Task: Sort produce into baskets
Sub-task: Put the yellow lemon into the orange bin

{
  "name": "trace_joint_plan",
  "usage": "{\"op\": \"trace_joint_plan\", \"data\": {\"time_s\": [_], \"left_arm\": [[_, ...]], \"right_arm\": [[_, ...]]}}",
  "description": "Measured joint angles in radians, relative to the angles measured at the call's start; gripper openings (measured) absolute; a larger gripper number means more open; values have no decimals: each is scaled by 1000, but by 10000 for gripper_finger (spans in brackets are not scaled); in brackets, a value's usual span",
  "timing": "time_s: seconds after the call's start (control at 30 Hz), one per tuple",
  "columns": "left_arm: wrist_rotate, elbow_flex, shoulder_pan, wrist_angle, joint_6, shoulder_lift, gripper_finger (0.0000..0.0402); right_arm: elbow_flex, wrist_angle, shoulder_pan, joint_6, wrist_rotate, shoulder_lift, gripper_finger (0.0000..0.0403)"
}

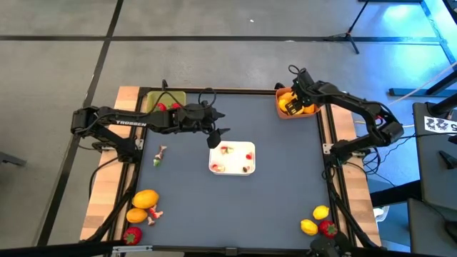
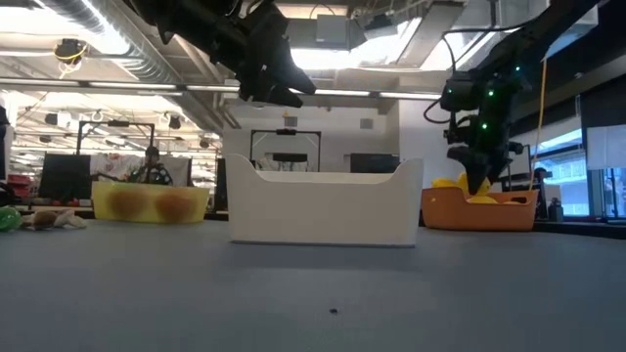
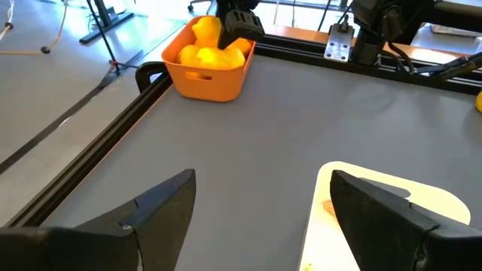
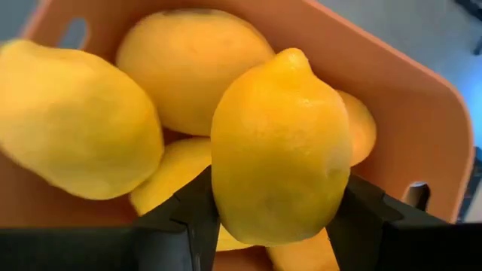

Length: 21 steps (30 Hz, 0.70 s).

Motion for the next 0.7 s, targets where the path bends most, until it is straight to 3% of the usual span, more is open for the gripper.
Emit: {"op": "trace_joint_plan", "data": {"time_s": [0.4,0.7], "left_arm": [[0,0,0,0,2,0,302],[0,0,0,2,20,0,302]], "right_arm": [[54,-94,15,-41,7,-14,293],[94,-264,195,57,-11,-145,305]]}}
